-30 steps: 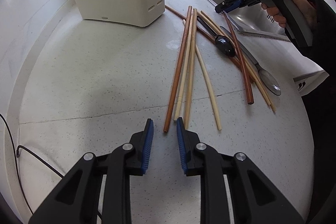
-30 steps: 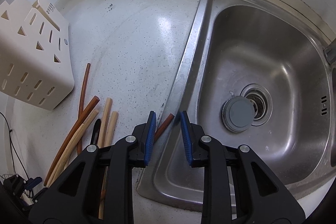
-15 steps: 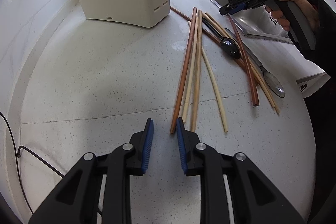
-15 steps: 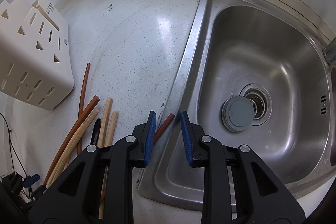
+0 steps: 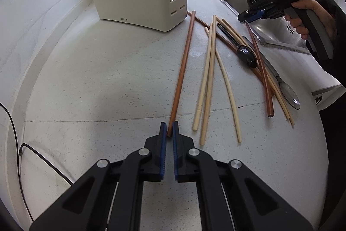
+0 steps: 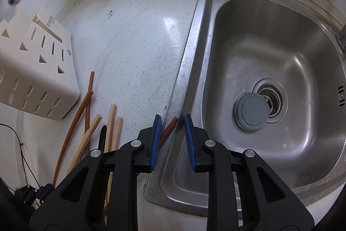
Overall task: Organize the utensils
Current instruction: 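Lower the right tool onto a brown chopstick and close its fingers, then lift the brown chopstick with the right tool and carry it over the white holder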
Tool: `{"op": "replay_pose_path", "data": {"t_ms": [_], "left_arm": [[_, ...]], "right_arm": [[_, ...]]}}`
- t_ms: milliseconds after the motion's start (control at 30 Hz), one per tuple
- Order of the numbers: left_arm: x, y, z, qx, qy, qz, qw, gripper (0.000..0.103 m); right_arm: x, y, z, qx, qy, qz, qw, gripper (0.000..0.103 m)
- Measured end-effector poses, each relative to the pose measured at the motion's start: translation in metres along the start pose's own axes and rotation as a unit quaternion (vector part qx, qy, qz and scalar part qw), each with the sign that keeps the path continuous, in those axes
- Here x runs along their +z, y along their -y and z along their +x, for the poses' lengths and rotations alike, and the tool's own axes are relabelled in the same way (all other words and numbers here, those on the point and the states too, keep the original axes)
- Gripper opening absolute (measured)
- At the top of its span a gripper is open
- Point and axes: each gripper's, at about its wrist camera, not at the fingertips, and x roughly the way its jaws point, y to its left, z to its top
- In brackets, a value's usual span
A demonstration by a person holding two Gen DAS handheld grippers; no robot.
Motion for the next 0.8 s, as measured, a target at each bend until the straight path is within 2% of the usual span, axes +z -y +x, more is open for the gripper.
{"op": "replay_pose_path", "data": {"t_ms": [133, 567, 800], "left_arm": [[0.000, 0.003, 0.001, 0.003, 0.005, 0.002, 1.0000, 0.005], [-0.002, 0.004, 0.000, 0.009, 0.013, -0.001, 0.9999, 0.005], [-0.002, 0.011, -0.003, 0.033, 0.021, -0.012, 0.9992, 0.005]], "right_arm": [[-0.001, 0.007, -0.002, 0.026, 0.000, 0.018, 1.000, 0.019], [-0.004, 0.022, -0.004, 0.072, -0.017, 0.057, 0.996, 0.009], [-0.004, 0.028, -0.013, 0.104, 0.002, 0.063, 0.993, 0.005]]}}
